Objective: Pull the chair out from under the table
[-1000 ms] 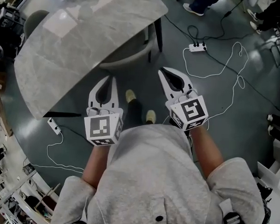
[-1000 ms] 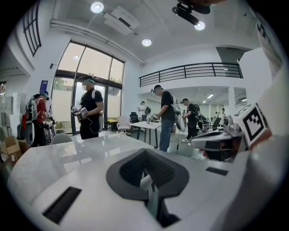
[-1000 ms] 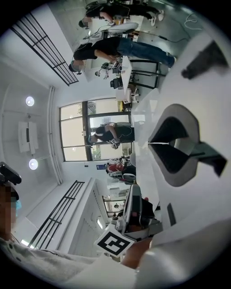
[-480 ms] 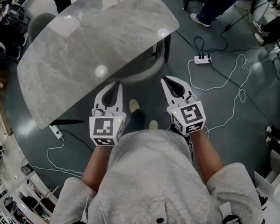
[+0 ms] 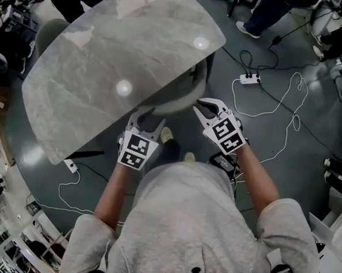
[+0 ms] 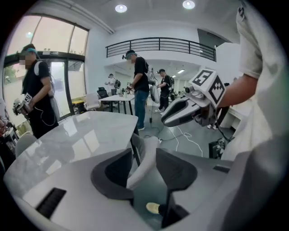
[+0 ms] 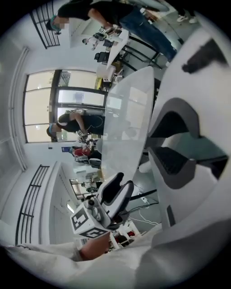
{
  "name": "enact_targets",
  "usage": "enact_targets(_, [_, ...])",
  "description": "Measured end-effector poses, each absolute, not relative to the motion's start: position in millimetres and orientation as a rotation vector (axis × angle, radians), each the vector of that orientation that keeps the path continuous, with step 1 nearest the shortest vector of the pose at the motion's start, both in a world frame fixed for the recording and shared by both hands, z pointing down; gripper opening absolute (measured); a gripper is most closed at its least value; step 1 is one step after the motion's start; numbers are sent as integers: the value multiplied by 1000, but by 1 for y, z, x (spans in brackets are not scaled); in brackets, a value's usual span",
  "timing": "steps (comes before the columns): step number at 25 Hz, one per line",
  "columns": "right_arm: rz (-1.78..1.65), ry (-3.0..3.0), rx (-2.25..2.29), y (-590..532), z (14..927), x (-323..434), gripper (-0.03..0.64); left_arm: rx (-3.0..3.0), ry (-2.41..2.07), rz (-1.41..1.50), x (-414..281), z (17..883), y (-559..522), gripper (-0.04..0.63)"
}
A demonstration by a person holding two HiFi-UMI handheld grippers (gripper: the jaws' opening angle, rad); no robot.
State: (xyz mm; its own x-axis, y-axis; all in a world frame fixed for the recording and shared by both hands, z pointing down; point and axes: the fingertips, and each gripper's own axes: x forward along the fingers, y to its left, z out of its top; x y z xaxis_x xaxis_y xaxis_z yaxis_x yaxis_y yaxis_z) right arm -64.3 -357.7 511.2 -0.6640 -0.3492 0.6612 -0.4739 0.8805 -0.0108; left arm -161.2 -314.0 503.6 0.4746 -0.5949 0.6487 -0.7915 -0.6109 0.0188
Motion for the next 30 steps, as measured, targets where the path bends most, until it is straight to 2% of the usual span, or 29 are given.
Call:
enact_targets(1, [224,-2331,530,-357,523,-67,64,2411,-1123,907,-161,514,-316,169])
enact_targets(2, [213,-2296,462,-356,536,-70,122,2410,-1075,942,-162,525,-318,184])
enact_targets(5, [127,-2166,263,-348,576,-72,177,2401,-950,1050,-165,555,-324,232])
enact_targets(9, [-62,-2029,128,-355,605,-74,193,2397,-779,1196,-165,587,-327,256])
enact_targets(17, [-125,-1826,-151,-357,657,-88,201,2417,-505,1415,-157,635,-323,267])
enact_targets(24, [-230,-1698,-305,-354,669,-86,202,2387,-398,1617,-149,661,-321,265])
enact_targets(27, [-363,-1601,-342,-354,688,-80,202,2408,-360,1658,-147,669,-322,236])
enact_targets(30, [-393,-1580,-379,-354,695,-79,202,2461,-357,1725,-148,674,-325,123])
